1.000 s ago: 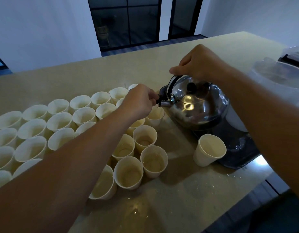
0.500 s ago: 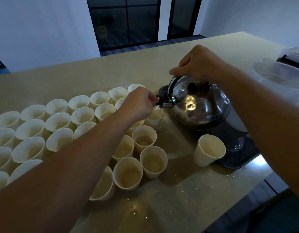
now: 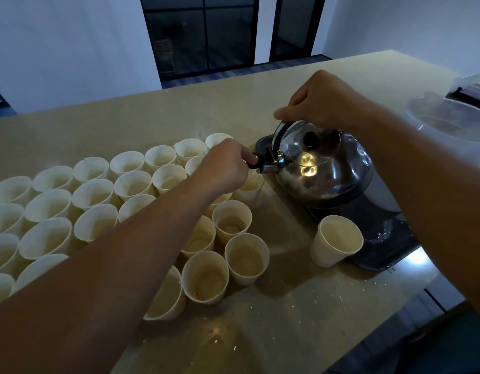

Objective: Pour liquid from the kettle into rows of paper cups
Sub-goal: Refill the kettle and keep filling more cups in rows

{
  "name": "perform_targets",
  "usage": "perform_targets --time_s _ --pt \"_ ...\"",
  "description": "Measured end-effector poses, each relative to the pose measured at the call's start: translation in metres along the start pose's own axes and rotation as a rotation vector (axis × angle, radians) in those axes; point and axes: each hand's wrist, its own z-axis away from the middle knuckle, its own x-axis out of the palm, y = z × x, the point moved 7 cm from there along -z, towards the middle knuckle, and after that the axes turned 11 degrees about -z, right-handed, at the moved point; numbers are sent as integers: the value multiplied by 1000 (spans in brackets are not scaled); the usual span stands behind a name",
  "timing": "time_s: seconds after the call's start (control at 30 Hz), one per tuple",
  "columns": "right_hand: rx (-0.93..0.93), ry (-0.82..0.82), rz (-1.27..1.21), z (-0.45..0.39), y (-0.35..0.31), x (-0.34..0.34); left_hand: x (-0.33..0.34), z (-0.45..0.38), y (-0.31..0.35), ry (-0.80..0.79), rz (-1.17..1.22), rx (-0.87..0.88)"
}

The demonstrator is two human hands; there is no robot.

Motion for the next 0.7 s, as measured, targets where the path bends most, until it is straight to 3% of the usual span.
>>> perform_targets --time_s 0.4,0.7 --pt "35 20 -68 7 7 -2 -4 7 2 15 -59 39" --pt "153 308 -308 15 56 -28 -16 2 33 130 -52 135"
